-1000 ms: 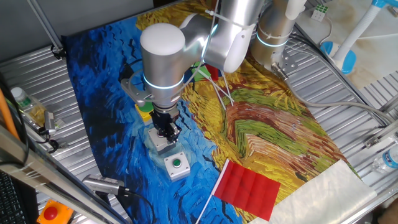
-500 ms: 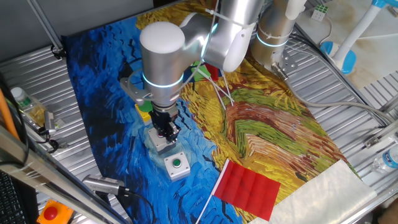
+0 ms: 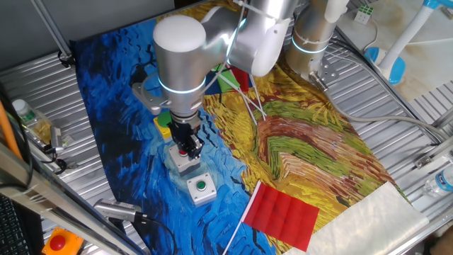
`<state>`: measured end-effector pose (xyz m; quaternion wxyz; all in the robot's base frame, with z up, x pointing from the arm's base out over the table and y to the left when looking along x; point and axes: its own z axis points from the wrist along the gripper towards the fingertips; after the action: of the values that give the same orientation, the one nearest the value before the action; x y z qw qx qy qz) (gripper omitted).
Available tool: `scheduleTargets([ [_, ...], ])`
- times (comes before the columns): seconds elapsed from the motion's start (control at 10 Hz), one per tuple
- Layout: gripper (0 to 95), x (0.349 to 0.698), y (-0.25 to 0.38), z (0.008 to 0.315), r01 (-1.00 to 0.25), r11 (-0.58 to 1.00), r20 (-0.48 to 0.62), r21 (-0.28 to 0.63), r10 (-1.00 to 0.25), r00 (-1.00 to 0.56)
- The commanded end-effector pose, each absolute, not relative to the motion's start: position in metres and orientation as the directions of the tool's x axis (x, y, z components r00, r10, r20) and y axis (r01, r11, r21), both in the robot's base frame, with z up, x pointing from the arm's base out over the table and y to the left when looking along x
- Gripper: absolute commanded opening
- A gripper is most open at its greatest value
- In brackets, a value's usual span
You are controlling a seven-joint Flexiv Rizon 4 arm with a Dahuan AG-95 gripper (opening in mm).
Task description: Press three buttons from left to right in sequence
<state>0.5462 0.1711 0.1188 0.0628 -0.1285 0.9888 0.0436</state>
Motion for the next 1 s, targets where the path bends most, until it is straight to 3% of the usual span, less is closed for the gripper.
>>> scheduleTargets([
  [0.1,38.0,0.545,0.172,0.123,-0.266,0.961,-0.13,0.077,-0.255,-0.958],
  [0.2,57.0,0.545,0.172,0.125,-0.266,0.961,-0.127,0.078,-0.255,-0.959],
  [1.0,57.0,0.54,0.215,0.126,-0.198,0.977,-0.128,0.078,-0.187,-0.974],
])
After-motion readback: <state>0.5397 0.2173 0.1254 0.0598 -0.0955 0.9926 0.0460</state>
